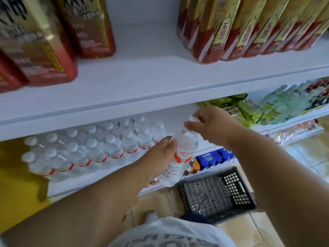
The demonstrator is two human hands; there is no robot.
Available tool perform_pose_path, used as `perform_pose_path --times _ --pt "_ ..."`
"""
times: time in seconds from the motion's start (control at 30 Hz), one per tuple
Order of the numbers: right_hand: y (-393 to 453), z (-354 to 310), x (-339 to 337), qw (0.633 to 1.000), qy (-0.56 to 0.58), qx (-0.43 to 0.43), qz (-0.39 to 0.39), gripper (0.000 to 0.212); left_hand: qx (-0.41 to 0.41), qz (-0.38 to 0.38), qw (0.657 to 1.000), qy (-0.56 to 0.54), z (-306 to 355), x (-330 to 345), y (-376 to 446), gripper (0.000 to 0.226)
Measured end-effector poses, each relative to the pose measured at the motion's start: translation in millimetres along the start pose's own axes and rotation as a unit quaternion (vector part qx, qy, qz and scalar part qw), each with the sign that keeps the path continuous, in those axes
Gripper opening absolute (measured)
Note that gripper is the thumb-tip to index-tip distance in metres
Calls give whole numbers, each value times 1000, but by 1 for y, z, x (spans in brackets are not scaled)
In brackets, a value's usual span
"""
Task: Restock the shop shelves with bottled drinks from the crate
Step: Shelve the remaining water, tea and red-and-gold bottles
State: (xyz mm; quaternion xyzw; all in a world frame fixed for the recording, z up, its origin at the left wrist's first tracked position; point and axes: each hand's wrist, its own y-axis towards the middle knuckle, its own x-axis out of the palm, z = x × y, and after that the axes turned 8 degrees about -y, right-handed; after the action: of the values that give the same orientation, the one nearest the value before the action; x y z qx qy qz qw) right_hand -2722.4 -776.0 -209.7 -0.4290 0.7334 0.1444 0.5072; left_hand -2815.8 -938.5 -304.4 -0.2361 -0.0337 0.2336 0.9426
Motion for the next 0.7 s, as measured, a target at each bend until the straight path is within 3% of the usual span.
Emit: perform_pose_path --times 0.13,0.37,0.57,0.7 --pt "2 8 32 998 -58 -8 -1 33 -8 -5 999 47 -18 -8 10 41" --pt "64 29 72 995 -87 12 38 31 51 119 992 -10 -23 -33 27 22" --pt "118 33 88 996 -83 2 45 38 78 220 972 -8 -23 -39 25 41" --pt "152 29 90 989 -138 -30 44 45 90 247 965 -26 -31 -36 34 46"
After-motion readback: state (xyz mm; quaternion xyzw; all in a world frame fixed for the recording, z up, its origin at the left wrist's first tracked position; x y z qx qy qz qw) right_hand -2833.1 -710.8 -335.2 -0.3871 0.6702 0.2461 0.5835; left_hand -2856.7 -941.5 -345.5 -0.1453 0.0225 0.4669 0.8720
